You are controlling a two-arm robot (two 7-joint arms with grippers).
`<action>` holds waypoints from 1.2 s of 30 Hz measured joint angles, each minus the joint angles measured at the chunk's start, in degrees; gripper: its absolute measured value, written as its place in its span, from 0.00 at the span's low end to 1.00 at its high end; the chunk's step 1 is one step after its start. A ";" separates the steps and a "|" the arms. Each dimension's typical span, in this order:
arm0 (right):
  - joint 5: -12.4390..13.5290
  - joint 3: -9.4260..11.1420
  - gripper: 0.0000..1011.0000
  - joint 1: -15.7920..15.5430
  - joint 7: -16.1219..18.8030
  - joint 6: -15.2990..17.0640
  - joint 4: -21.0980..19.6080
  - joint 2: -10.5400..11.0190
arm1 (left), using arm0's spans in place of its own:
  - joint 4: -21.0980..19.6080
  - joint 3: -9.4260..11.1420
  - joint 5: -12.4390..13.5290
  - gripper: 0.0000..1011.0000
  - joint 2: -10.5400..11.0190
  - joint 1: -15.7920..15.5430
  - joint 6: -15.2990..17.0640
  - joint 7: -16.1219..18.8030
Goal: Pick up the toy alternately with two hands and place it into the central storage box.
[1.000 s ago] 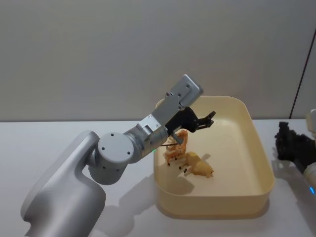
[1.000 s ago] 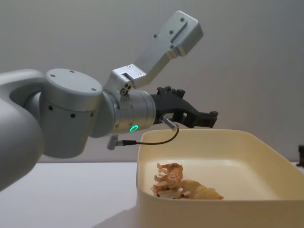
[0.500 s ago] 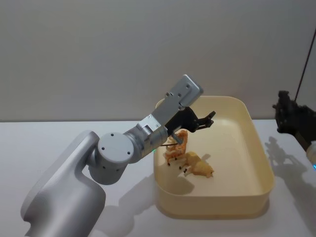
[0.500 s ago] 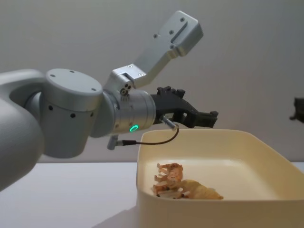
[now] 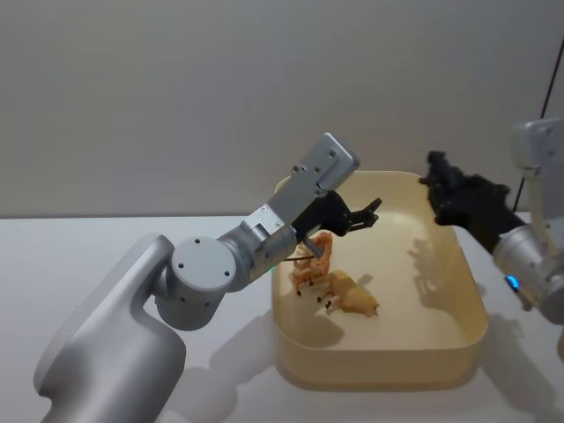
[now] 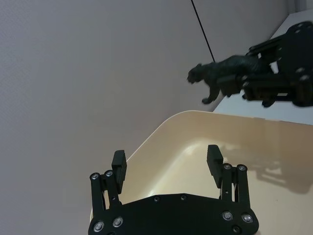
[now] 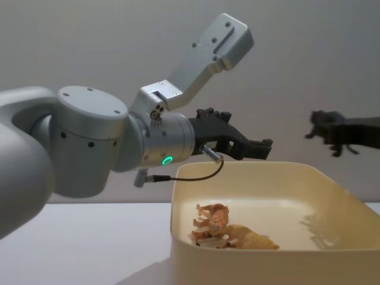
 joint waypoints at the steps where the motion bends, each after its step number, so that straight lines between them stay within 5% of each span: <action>1: -0.23 -0.37 0.31 0.49 0.60 0.37 0.64 -0.46 | 0.00 0.00 0.00 0.99 0.00 0.00 0.00 0.00; 9: -1.09 -1.77 0.44 2.55 2.50 1.42 3.27 -2.13 | 0.00 0.00 0.00 0.99 0.00 0.00 0.00 0.00; 24: -1.38 -2.23 0.93 3.54 3.49 1.64 4.47 -2.74 | 0.00 -0.04 0.05 0.99 0.01 0.00 0.01 0.11; 36: 0.97 -0.73 0.99 1.84 2.49 1.16 1.65 -1.34 | 0.00 0.01 0.00 0.99 0.00 0.00 -0.01 -0.03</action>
